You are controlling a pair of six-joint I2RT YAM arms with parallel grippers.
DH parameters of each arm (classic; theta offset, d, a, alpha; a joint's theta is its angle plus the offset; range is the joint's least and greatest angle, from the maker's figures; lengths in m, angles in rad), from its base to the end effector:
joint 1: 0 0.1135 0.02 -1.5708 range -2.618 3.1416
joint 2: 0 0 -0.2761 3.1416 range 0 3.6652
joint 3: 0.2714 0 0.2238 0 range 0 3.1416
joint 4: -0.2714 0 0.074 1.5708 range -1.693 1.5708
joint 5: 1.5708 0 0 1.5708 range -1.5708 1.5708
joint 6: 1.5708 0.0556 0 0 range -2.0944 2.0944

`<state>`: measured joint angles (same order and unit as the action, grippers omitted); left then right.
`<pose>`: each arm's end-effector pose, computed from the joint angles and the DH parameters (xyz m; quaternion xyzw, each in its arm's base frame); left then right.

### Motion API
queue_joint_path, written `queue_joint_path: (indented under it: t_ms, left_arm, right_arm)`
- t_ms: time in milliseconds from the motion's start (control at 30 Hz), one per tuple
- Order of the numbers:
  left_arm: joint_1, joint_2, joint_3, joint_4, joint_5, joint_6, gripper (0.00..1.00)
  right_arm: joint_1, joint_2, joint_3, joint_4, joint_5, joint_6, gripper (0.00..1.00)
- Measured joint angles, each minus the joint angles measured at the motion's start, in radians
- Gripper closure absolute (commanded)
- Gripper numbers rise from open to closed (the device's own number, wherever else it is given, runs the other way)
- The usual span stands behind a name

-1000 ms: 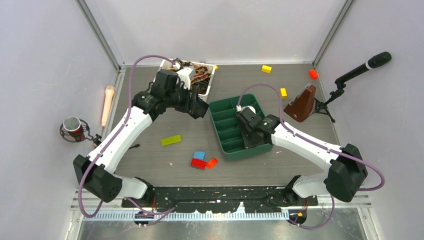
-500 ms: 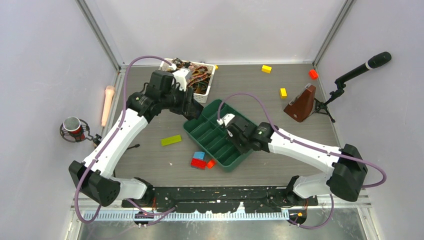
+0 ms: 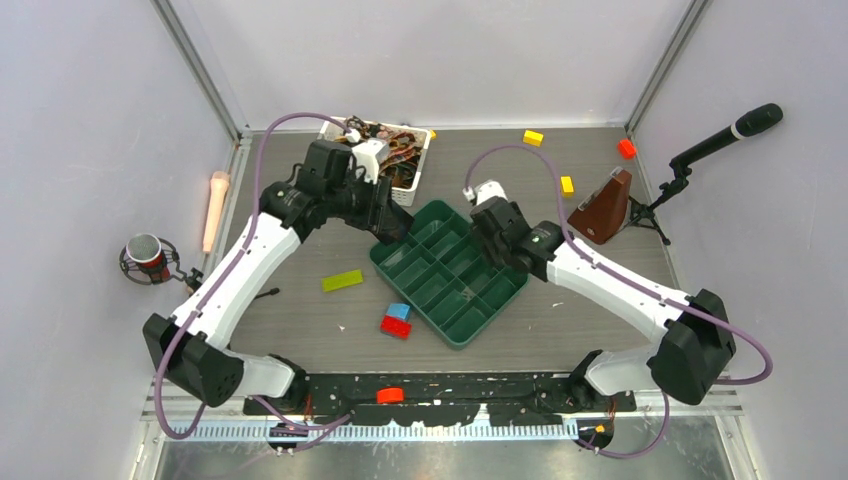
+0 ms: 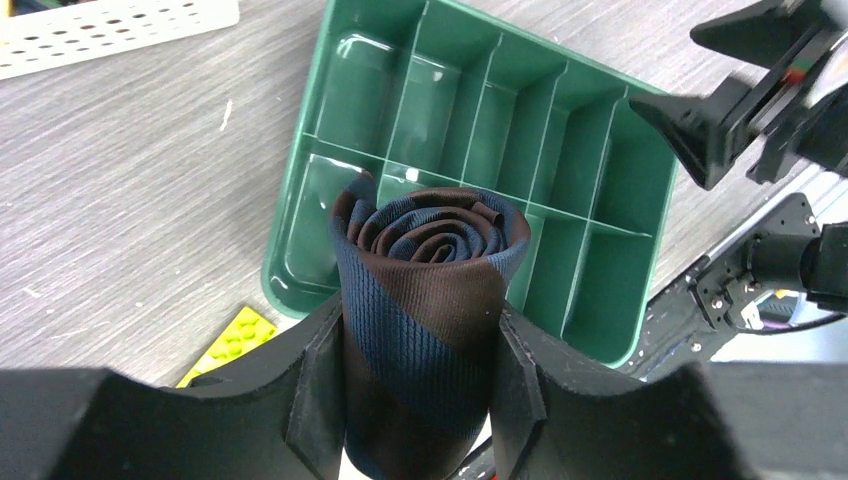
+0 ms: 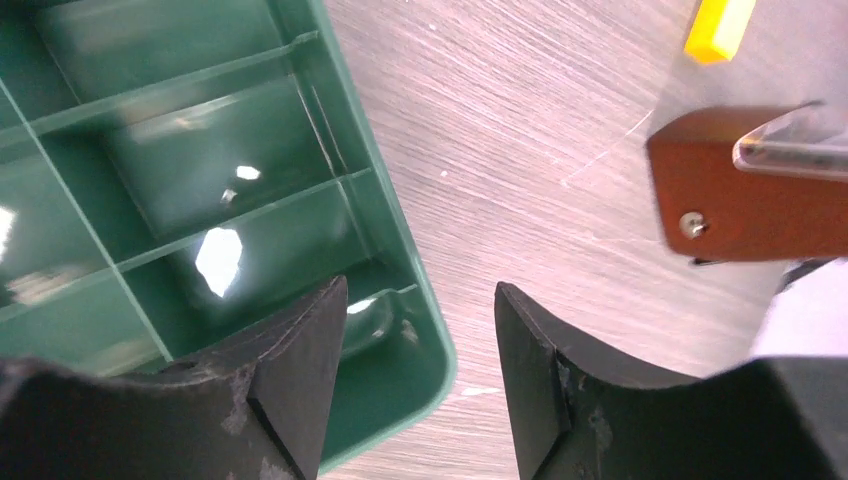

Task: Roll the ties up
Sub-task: Move the storage box to the center of the board.

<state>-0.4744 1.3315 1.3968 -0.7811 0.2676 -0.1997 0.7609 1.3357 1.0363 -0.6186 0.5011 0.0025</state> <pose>0.2264 -0.1328 0.3719 0.1783 0.8858 -0.2505 0.3476 0.2023 0.1558 0.2782 -0.2658 0.8819 -0.1022 0.3757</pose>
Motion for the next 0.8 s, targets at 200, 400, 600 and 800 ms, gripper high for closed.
queue_joint_path:
  t_ms: [200,400,600,800]
  left_arm:
    - [0.0,0.058,0.006,0.0,0.04,0.008,0.55]
    - [0.0,0.065,0.006,0.007,0.048,0.008,0.56]
    - [0.0,0.065,-0.01,0.015,0.048,0.006,0.57]
    - [0.0,0.065,-0.027,0.021,0.048,0.001,0.58]
  right_arm:
    - [-0.019,-0.019,0.087,-0.123,-0.045,0.435,0.38]
    - [-0.019,-0.168,0.014,-0.234,-0.174,0.791,0.33]
    - [-0.019,-0.29,-0.055,-0.37,-0.216,1.025,0.31]
    - [-0.019,-0.297,-0.168,-0.397,-0.222,1.174,0.3]
